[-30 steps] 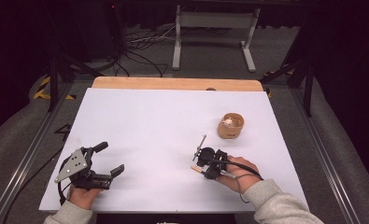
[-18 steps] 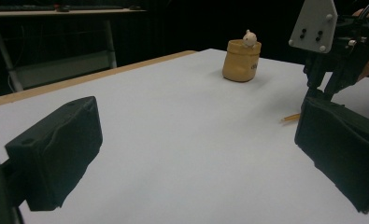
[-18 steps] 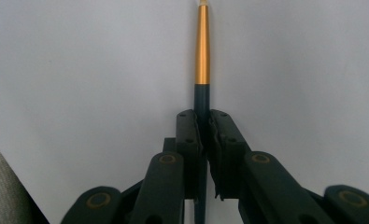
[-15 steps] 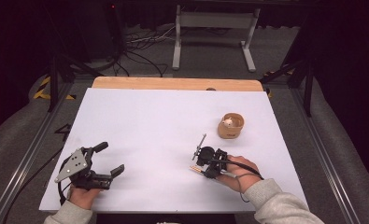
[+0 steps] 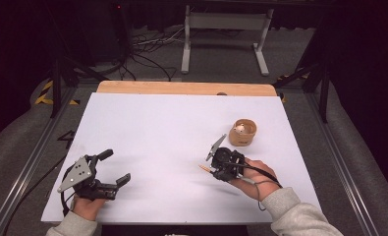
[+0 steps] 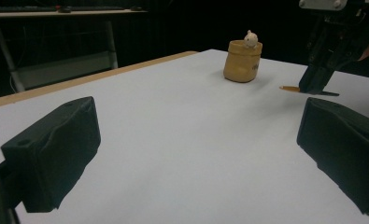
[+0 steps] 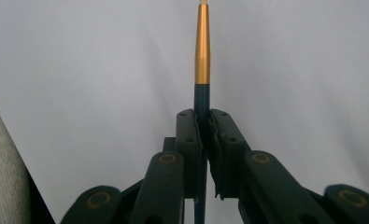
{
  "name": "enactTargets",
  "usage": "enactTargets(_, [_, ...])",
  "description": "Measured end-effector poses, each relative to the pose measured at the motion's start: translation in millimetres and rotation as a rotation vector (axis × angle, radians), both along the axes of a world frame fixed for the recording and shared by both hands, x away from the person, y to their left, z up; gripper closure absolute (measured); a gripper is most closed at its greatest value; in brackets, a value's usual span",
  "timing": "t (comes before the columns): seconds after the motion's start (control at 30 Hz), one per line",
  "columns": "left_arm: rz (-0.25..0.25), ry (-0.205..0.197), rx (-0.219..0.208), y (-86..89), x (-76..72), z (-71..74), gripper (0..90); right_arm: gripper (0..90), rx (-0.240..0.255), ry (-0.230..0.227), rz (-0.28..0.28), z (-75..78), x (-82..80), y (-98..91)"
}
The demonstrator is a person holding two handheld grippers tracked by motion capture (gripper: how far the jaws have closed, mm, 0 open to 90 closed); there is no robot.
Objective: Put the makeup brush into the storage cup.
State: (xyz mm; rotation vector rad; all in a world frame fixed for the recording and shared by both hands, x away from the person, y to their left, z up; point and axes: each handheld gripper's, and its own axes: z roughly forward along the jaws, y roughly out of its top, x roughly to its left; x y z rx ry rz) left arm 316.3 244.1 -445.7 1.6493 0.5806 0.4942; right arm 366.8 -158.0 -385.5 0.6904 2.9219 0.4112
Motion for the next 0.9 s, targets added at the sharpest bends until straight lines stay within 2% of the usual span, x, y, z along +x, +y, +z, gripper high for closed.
enactTargets(0.03, [0.0,-0.001,0.001,0.0,0.1,0.0,0.1,83.0,0.03,-0.018,-0.004,4.6,-0.1,-2.0])
enactTargets(0.53, [0.001,0.002,-0.002,0.0,0.0,0.0,0.1,83.0,0.229,-0.127,-0.027,25.3,-4.1,-16.8])
enactTargets(0.57, [0.001,0.002,-0.002,0.0,0.0,-0.1,0.1,83.0,0.229,-0.127,-0.027,25.3,-4.1,-16.8])
enactTargets(0.67, [0.002,0.002,-0.001,-0.2,-0.2,0.0,0.1,83.0,0.283,-0.157,-0.019,29.5,-5.8,-19.5])
enactTargets(0.9, [0.006,0.004,-0.008,-0.6,-0.8,-0.1,0.2,83.2,0.37,-0.223,-0.031,33.6,-10.5,-21.1])
